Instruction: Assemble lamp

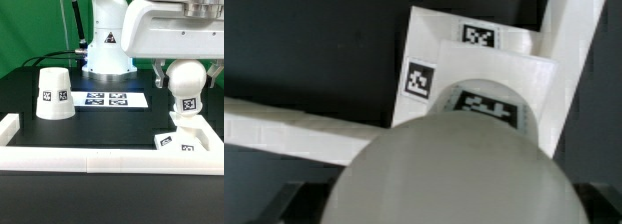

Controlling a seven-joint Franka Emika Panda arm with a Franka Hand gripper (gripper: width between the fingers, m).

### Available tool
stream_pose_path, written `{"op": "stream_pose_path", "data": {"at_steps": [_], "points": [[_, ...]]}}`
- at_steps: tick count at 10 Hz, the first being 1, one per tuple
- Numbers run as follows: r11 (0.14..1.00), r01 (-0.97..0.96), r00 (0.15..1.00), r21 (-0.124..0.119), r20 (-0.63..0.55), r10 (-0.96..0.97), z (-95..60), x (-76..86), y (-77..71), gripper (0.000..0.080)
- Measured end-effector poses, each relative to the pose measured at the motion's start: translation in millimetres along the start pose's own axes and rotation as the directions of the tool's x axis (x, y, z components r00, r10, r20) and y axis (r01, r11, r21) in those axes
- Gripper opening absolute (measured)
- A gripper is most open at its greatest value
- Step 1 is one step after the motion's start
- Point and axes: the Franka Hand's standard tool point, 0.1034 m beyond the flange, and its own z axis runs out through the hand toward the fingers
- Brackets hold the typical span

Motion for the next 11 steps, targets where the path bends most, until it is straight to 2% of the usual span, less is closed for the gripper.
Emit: {"op": "stream_pose_path", "data": {"at_steps": [5,7,11], "points": [[1.000,-0.008,1.000,0.000,-0.001,0.008,0.8,-0.1,1.0,0.0577],[0.998,-0.053,0.997,-0.032,-0.050,0.052,-3.0,1.9,-6.4,0.0577],[0.997,-0.071,0.994,-0.034,-0.086,0.067,-4.0,4.6,-7.3,0.0577]]}}
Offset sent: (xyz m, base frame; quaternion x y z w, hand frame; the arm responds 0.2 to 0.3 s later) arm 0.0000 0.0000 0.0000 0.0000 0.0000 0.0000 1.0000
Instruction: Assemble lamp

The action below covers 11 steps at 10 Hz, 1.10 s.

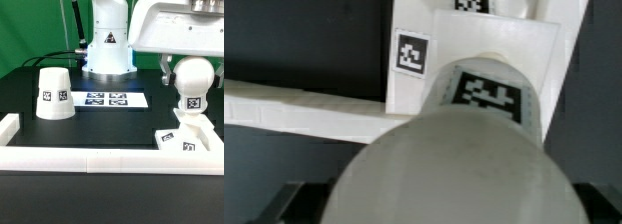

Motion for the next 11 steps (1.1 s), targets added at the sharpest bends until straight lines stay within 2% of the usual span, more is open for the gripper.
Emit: {"op": "stream_pose_path", "data": {"at_steps": [4,9,10,11], "points": [[0.998,0.069,0.998,-0.006,-0.003,-0.069,-3.8,3.6,2.4,0.0577],[0.997,0.080,0.997,-0.003,-0.003,-0.080,-0.8,2.6,1.9,0.0577],[0.996,0.088,0.996,-0.008,-0.006,-0.088,-0.6,2.6,1.2,0.0577],[0.992,0.121,0.992,-0.027,-0.025,-0.122,-0.8,3.7,-2.1,0.0577]]}}
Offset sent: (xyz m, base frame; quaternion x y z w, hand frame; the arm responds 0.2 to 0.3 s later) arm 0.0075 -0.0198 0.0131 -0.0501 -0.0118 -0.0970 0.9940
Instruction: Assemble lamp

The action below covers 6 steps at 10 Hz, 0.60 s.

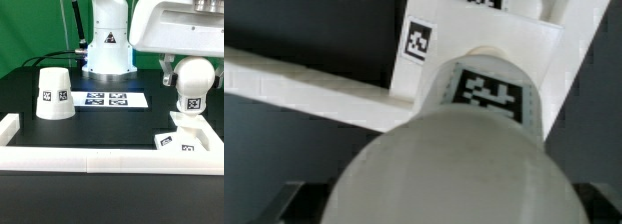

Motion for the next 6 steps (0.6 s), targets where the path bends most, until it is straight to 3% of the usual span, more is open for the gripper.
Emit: {"op": "stream_pose_path", "data": {"at_steps": [1,6], "points": [[1.000,0.022,1.000,-0.010,-0.019,-0.022,-1.1,1.1,-2.9,0.0577],[1.000,0.025,0.997,-0.002,-0.074,-0.025,-2.6,3.8,-5.6,0.0577]]}}
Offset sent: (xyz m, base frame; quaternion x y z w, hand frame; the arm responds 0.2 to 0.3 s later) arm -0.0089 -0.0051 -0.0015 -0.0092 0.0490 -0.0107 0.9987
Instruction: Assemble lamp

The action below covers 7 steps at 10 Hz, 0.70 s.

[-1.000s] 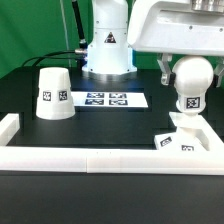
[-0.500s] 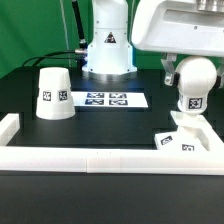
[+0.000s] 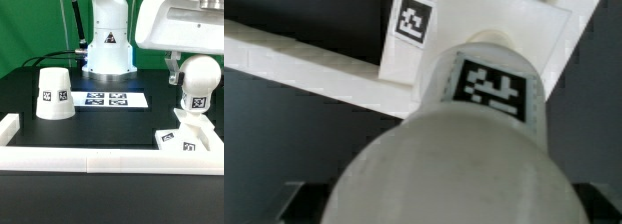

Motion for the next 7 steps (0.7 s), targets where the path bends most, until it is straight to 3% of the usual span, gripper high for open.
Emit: {"op": "stream_pose_path", "data": {"at_steps": [3,4,7], "points": [[1.000,0.000,1.000,0.000,0.000,0.000,0.0,0.0,0.0,0.0577],[0.999,0.035,0.999,-0.010,-0.021,-0.035,-2.2,3.0,-1.8,0.0577],[0.996,0.087,0.984,-0.006,-0.155,-0.087,-8.3,0.3,-12.6,0.0577]]}}
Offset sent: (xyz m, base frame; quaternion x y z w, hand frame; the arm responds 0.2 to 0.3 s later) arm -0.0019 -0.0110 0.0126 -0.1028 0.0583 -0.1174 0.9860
